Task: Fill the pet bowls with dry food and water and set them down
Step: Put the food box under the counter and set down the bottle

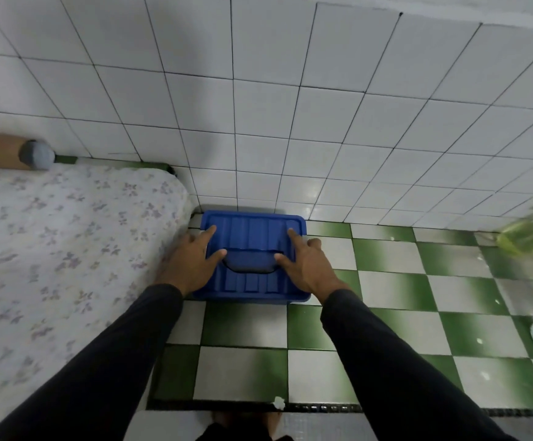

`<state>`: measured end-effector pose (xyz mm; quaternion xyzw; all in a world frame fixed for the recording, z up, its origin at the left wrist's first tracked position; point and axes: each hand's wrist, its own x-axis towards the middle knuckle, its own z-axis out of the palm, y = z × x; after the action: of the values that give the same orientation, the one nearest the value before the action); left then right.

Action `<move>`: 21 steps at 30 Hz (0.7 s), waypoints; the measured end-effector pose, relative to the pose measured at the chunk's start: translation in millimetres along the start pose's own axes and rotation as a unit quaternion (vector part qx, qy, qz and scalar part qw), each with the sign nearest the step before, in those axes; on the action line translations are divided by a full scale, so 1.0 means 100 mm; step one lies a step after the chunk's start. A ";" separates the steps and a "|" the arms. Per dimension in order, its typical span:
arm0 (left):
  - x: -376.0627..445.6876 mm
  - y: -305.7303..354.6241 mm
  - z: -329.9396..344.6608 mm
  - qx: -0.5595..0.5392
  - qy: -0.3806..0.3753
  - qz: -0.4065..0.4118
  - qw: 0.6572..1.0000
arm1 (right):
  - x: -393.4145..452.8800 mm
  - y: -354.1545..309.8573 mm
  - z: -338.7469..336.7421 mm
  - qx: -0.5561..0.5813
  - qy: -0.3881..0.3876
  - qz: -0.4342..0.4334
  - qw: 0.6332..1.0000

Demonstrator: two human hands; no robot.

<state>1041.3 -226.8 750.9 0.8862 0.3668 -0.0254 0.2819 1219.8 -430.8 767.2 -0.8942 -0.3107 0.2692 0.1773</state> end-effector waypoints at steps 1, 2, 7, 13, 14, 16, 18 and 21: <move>0.02 -0.01 0.03 -0.012 0.005 -0.004 1.000 | 0.01 0.02 0.03 0.011 0.005 -0.001 1.000; 0.03 -0.02 0.05 -0.021 0.009 -0.006 1.000 | 0.03 0.03 0.05 0.019 0.009 -0.002 1.000; 0.12 -0.06 0.17 -0.028 0.010 -0.019 0.999 | 0.13 0.08 0.16 0.019 0.024 0.000 1.000; 0.14 -0.10 0.29 -0.032 0.038 -0.017 0.999 | 0.17 0.13 0.25 0.007 0.060 -0.015 0.998; 0.13 -0.11 0.31 -0.034 0.040 -0.018 0.998 | 0.18 0.14 0.26 0.009 0.064 -0.017 0.998; 0.13 -0.11 0.36 -0.041 0.050 -0.022 0.998 | 0.19 0.17 0.29 0.018 0.072 -0.022 0.997; 0.13 -0.11 0.39 -0.051 0.062 -0.026 0.996 | 0.20 0.18 0.31 0.022 0.080 -0.026 0.996; 0.13 -0.13 0.40 -0.061 0.068 -0.021 0.996 | 0.21 0.20 0.32 0.025 0.085 -0.033 0.996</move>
<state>1048.5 -231.8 707.9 0.8590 0.4047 0.0509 0.3094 1224.0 -426.8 724.7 -0.8983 -0.3174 0.1942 0.2338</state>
